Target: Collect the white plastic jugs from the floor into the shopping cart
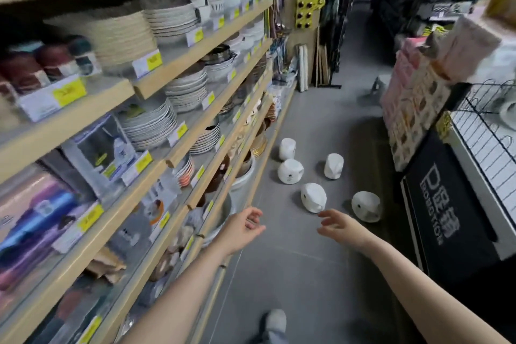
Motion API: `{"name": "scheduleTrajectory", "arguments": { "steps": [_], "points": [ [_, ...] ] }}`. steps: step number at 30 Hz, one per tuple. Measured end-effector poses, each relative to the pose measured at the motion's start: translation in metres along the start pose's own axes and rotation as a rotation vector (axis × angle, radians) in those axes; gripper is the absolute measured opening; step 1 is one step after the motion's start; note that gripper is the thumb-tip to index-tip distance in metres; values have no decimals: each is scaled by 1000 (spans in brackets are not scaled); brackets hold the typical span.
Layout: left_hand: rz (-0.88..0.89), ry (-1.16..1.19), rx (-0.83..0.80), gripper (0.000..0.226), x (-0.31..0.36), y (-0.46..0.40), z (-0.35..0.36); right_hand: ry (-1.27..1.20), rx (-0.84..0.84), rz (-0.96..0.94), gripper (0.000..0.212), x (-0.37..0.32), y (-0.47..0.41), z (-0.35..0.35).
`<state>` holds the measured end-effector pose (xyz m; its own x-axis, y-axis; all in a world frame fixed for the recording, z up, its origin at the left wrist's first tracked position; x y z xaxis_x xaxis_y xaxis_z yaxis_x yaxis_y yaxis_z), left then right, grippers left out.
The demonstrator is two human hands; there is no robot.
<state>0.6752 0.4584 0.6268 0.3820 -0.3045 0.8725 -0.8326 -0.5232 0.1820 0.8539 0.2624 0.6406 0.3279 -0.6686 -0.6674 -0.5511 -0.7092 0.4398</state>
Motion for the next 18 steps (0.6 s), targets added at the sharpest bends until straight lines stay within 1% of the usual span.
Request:
{"name": "scheduleTrajectory", "arguments": {
  "steps": [5,9,14,18],
  "points": [
    [8,-58,-60,26,18,-131,-5,-10,23,83,46,12,-82,-50],
    [40,-103,-140,27,42,-223,-1,41,96,128,54,28,-131,-97],
    [43,-158,-239,28,62,-311,31,187,91,180,65,66,-181,-145],
    [43,-234,-286,35,78,-379,72,266,82,213,69,111,-230,-188]
  ]
}}
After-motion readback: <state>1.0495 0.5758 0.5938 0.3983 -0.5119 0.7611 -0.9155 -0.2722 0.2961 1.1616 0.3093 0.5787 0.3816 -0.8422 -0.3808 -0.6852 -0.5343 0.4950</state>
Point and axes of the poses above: each hand's wrist, its own y-axis away from the middle knuckle, its own z-axis out of the palm, x = y × z, the point moved 2 cm from there along -y, towards the middle knuckle, and after that the axes turned 6 degrees about y, right-handed, at the moved point
